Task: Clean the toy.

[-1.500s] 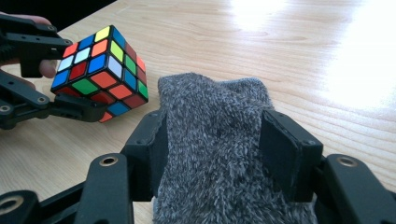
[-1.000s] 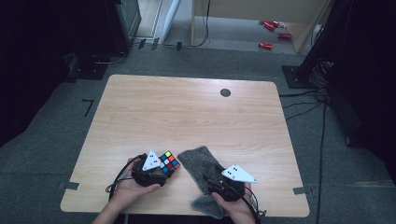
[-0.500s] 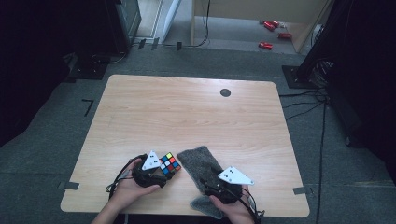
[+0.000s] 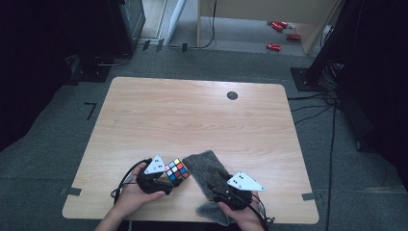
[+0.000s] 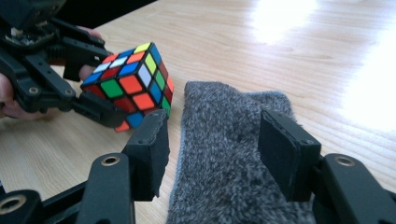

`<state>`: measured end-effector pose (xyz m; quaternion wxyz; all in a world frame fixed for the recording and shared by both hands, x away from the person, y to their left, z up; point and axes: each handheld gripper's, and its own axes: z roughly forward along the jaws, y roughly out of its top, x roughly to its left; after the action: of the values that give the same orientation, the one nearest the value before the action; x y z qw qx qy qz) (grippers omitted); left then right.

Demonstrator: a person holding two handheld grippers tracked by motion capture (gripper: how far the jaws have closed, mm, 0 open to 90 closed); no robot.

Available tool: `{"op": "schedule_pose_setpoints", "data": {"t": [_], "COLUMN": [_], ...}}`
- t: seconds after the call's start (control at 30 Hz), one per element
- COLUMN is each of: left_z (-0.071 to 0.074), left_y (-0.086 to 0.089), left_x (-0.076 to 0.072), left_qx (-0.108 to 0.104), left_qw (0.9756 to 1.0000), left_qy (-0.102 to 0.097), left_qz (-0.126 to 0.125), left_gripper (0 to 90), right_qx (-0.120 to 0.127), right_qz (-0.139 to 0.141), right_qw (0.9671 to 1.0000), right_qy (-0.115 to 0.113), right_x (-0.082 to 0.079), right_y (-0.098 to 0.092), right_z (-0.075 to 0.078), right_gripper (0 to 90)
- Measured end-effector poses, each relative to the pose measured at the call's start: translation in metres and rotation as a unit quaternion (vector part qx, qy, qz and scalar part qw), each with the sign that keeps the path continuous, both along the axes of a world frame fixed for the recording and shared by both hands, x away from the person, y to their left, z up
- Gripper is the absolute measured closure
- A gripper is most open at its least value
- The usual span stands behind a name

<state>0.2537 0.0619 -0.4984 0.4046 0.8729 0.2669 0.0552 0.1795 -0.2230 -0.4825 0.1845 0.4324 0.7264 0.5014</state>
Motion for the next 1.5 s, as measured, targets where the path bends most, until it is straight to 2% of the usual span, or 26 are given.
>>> {"op": "schedule_pose_setpoints", "data": {"t": [0.13, 0.23, 0.4, 0.53, 0.6, 0.8, 0.9, 1.0, 1.17, 1.43, 1.5], "left_z": [0.003, 0.006, 0.005, 0.004, 0.001, -0.004, -0.006, -0.006, -0.008, -0.014, -0.014], "left_y": [-0.009, -0.012, -0.012, -0.012, -0.011, -0.009, -0.009, -0.008, -0.004, 0.001, 0.001], "left_x": [-0.003, -0.005, -0.005, -0.005, -0.006, -0.008, -0.009, -0.008, -0.006, -0.005, -0.006], "left_qx": [0.0, -0.001, 0.003, 0.011, 0.028, 0.058, 0.065, 0.066, 0.056, 0.038, 0.043], "left_qw": [0.9999, 0.9998, 0.9999, 0.9998, 0.9994, 0.9976, 0.9968, 0.9967, 0.9974, 0.998, 0.9977], "left_qy": [-0.004, -0.006, -0.004, -0.007, -0.016, -0.036, -0.045, -0.048, -0.045, -0.051, -0.052], "left_qz": [-0.013, -0.016, -0.016, -0.016, -0.014, -0.009, -0.004, -0.001, 0.0, 0.009, 0.007], "left_gripper": [34.5, 34.5, 34.5, 34.5, 34.5, 34.4, 34.4, 34.4, 34.2, 32.5, 31.5], "right_qx": [-0.002, -0.03, -0.049, -0.048, -0.048, -0.051, -0.052, -0.053, -0.053, -0.053, -0.053], "right_qz": [-0.003, -0.022, -0.047, -0.047, -0.047, -0.046, -0.042, -0.042, -0.041, -0.04, -0.041], "right_qw": [1.0, 0.9992, 0.9977, 0.9977, 0.9977, 0.9976, 0.9977, 0.9977, 0.9977, 0.9977, 0.9977], "right_qy": [-0.006, -0.015, 0.009, 0.011, 0.009, 0.011, 0.01, 0.009, 0.01, 0.012, 0.013], "right_x": [-0.002, -0.002, 0.005, 0.006, 0.006, 0.007, 0.006, 0.006, 0.006, 0.006, 0.006], "right_y": [-0.008, -0.014, -0.018, -0.018, -0.018, -0.017, -0.016, -0.016, -0.016, -0.016, -0.016], "right_z": [0.003, 0.002, -0.009, -0.011, -0.011, -0.013, -0.014, -0.014, -0.015, -0.016, -0.016], "right_gripper": [43.5, 43.8, 50.7, 55.0, 57.0, 57.4, 57.4, 57.4, 57.4, 57.3, 57.1]}}
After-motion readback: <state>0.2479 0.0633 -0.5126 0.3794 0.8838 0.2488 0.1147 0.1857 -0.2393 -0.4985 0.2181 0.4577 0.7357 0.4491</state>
